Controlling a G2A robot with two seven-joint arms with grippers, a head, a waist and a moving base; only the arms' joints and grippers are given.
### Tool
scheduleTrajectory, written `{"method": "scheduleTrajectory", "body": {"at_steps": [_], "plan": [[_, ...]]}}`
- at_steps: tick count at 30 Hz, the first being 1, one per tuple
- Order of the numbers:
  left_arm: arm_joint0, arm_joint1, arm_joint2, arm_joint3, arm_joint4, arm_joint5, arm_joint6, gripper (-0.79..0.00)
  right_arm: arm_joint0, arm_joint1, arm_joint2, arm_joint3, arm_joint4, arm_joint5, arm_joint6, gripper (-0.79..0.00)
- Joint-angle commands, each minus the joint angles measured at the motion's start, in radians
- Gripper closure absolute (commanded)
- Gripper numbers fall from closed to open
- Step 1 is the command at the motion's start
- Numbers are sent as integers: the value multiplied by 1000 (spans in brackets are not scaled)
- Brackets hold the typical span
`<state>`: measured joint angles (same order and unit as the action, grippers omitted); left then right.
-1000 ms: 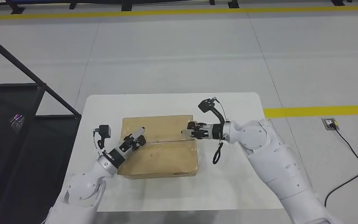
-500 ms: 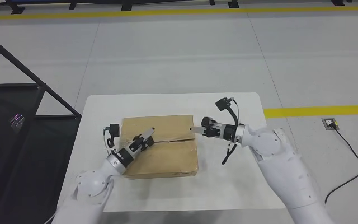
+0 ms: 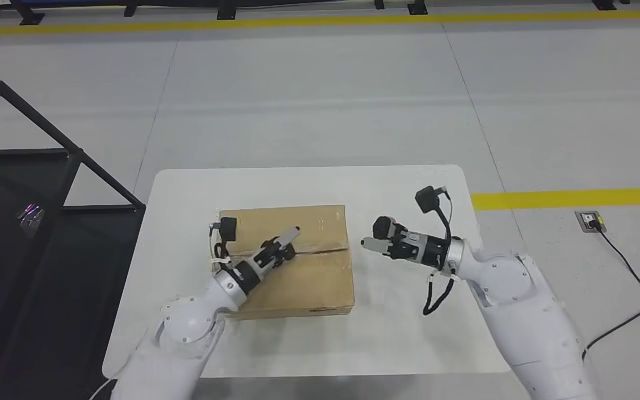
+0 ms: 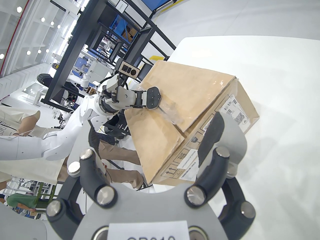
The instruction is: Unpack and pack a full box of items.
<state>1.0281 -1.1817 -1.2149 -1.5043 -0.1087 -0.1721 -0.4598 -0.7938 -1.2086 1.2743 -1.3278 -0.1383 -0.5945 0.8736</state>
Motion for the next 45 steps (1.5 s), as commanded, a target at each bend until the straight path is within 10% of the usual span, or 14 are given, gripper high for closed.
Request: {"method": "scheduleTrajectory", "body": {"at_steps": [1, 28, 45], "plan": [[-13, -6, 21, 8, 1, 4, 8, -785, -15, 4, 9, -8, 1, 0, -5, -785], [-170, -91, 241, 122, -11, 37, 83, -785, -143, 57, 108, -86, 33, 15, -17, -785], [15, -39, 3, -16, 14, 17, 16, -785, -55, 57, 27, -47, 52, 16, -7, -785]]}}
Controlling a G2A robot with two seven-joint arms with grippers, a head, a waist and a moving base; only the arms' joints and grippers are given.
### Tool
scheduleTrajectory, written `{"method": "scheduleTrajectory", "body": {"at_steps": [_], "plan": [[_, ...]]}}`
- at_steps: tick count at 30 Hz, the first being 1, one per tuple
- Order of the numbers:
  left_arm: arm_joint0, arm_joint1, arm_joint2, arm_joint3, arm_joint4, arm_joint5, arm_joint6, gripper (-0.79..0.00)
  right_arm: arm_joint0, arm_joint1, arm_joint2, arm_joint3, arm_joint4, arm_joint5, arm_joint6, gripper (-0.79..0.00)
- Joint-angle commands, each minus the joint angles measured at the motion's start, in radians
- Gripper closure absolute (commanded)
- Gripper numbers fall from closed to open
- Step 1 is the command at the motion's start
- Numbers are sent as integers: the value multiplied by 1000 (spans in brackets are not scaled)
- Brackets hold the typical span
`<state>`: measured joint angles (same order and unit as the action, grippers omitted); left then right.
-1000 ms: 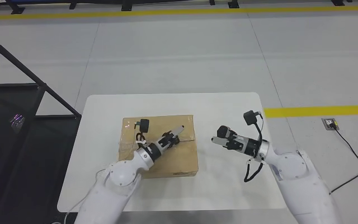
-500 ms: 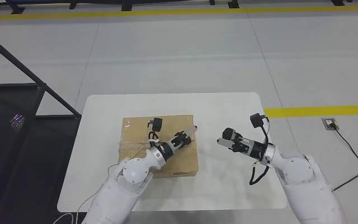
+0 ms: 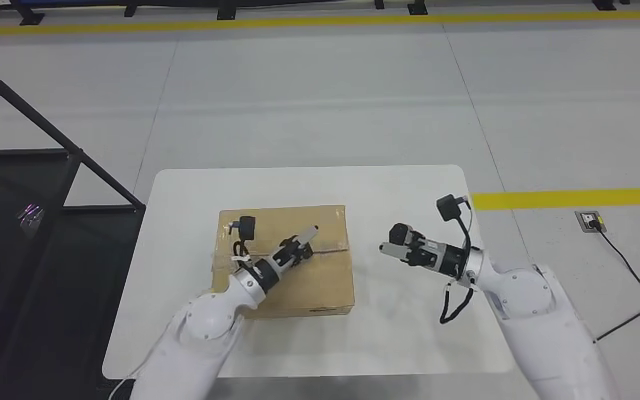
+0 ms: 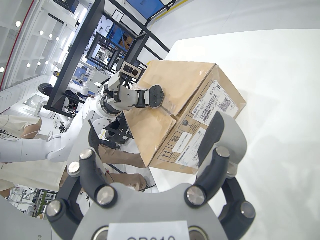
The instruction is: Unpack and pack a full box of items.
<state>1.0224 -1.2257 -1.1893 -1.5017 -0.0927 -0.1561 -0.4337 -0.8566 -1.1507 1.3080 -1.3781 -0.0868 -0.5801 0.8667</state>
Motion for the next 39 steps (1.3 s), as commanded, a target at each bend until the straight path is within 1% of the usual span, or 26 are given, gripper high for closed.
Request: {"method": "scheduleTrajectory", "body": {"at_steps": [1, 7, 10, 12, 16, 26, 32, 34, 39], "plan": [[36, 9, -42, -33, 1, 3, -12, -785, 16, -1, -14, 6, 0, 3, 0, -785], [129, 30, -159, -105, -11, 4, -28, -785, 60, -7, -58, 32, 1, 9, -3, -785], [157, 37, -206, -117, -19, 4, -32, -785, 75, -8, -73, 42, 3, 9, -7, -785], [175, 41, -241, -115, -32, 6, -32, -785, 85, -9, -84, 46, 4, 9, -9, -785], [196, 47, -288, -102, -57, 1, -38, -785, 94, -10, -97, 47, 3, 12, -15, -785], [270, 61, -411, -81, -137, -40, -53, -785, 120, -13, -130, 51, 1, 20, -24, -785], [315, 69, -497, -79, -217, -68, -66, -785, 145, -16, -149, 66, 5, 24, -31, -785], [333, 71, -533, -83, -258, -84, -77, -785, 154, -17, -153, 74, 8, 27, -38, -785], [392, 77, -629, -98, -364, -156, -122, -785, 171, -18, -142, 114, 46, 36, -70, -785]]}}
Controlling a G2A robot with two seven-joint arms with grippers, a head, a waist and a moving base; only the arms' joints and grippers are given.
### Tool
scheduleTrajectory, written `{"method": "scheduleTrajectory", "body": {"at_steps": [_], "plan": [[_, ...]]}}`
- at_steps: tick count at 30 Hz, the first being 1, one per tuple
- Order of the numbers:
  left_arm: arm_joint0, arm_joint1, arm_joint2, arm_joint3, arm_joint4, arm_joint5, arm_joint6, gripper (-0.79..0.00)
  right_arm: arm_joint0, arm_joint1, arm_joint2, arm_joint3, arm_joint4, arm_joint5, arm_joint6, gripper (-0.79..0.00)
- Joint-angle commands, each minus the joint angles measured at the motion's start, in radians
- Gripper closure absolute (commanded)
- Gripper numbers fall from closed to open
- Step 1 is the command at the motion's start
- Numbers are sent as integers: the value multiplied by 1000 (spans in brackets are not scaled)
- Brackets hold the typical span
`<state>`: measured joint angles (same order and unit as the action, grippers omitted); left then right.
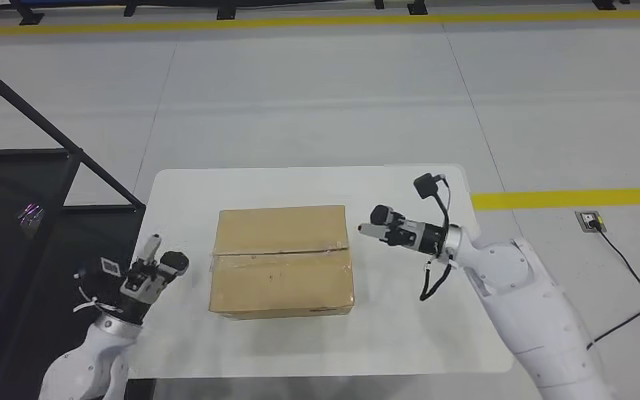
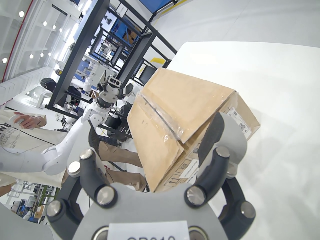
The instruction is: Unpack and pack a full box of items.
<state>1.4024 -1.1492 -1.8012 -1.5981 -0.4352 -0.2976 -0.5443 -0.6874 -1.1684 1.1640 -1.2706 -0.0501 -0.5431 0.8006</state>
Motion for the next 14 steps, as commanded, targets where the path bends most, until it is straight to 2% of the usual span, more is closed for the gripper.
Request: {"method": "scheduleTrajectory", "body": {"at_steps": [1, 5, 14], "plan": [[23, 2, -34, -4, -45, -28, -24, -785, 4, 0, 6, 15, 23, -4, -8, -785], [50, 6, -80, 1, -133, -58, -101, -785, 10, 0, 10, 34, 40, 1, -10, -785], [50, 6, -80, 1, -133, -58, -101, -785, 10, 0, 10, 34, 40, 1, -10, -784]]}}
